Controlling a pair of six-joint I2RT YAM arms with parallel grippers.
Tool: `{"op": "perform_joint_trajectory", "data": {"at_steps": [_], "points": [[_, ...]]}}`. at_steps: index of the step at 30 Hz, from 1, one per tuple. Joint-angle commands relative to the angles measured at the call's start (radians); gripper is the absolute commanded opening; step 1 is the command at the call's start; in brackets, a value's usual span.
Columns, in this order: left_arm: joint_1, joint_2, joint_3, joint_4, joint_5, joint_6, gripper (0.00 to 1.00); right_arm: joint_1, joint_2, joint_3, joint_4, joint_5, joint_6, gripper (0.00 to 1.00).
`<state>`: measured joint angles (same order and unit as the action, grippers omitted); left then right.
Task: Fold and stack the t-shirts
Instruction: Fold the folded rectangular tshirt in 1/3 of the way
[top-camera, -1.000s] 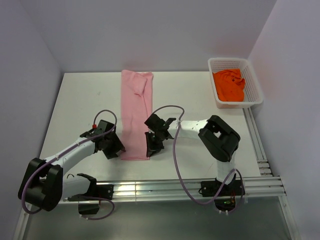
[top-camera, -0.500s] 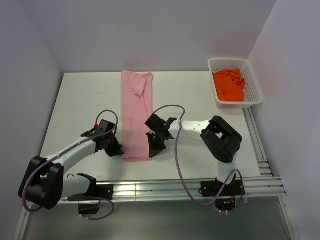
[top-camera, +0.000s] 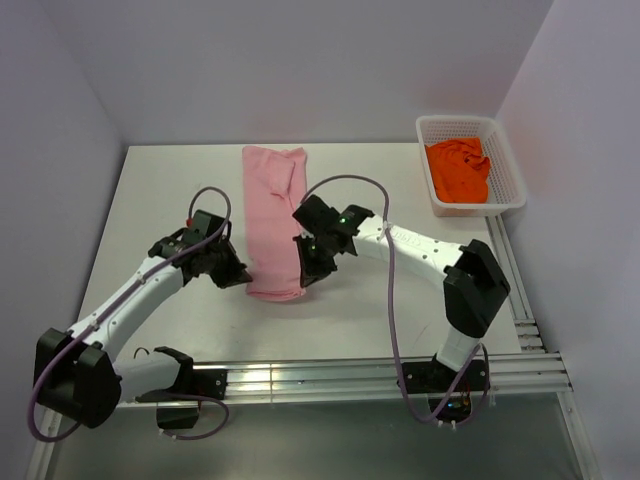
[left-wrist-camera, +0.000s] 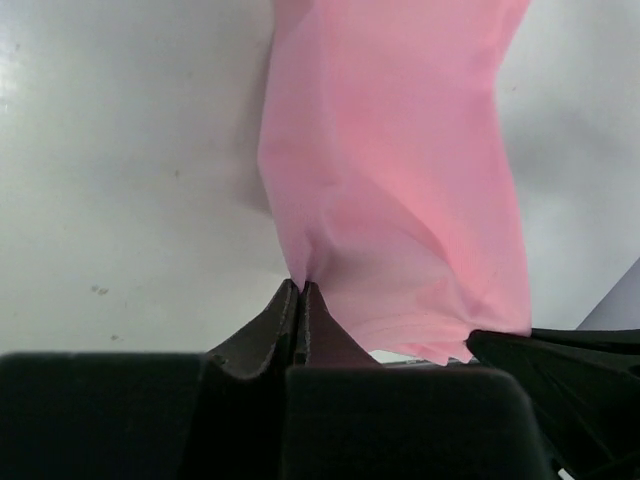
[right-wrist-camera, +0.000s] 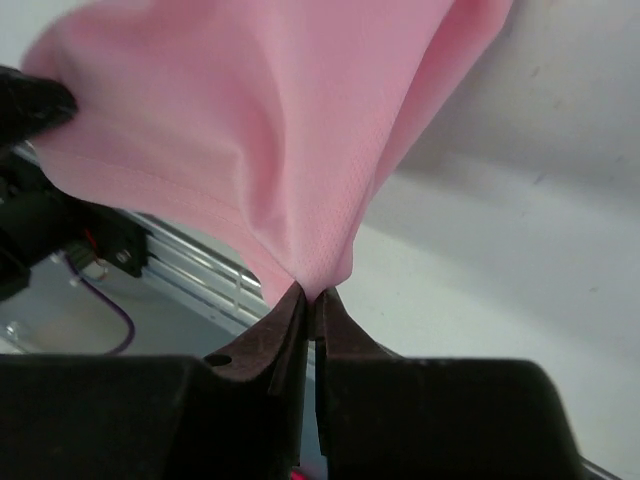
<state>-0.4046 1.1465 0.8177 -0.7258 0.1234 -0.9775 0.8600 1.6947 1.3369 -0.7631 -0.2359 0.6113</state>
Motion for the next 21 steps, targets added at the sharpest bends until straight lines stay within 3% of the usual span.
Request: {"op": "perform_joint_trajectory", "data": {"at_steps": [1,10,15,16,17,18,19,20,21], "points": [[0.004,0.074,0.119,-0.020,-0.050,0.046,0.00,-0.053,0.045,0.126,-0.102,0.036,-0.050,0.00],[0.092,0.344,0.379,-0.001,-0.031,0.086,0.00,-0.210,0.295,0.549,-0.252,0.027,-0.131,0.00],[0.165,0.606,0.607,0.022,-0.015,0.117,0.01,-0.281,0.540,0.895,-0.332,0.006,-0.137,0.02],[0.191,0.660,0.656,0.026,0.004,0.137,0.04,-0.298,0.613,0.992,-0.350,0.000,-0.108,0.21],[0.202,0.762,0.761,0.028,0.013,0.145,0.26,-0.315,0.652,1.049,-0.363,0.001,-0.088,0.43],[0.211,0.813,0.822,0.016,0.015,0.148,0.45,-0.349,0.690,1.109,-0.375,-0.003,-0.059,0.82],[0.219,0.861,0.883,0.000,0.021,0.161,0.60,-0.366,0.719,1.157,-0.380,-0.012,-0.047,1.00],[0.233,0.942,1.013,-0.020,0.021,0.168,0.93,-0.381,0.749,1.198,-0.371,-0.019,-0.032,1.00],[0.236,0.975,1.078,-0.076,0.009,0.172,0.95,-0.397,0.744,1.188,-0.351,-0.046,-0.016,1.00]]}}
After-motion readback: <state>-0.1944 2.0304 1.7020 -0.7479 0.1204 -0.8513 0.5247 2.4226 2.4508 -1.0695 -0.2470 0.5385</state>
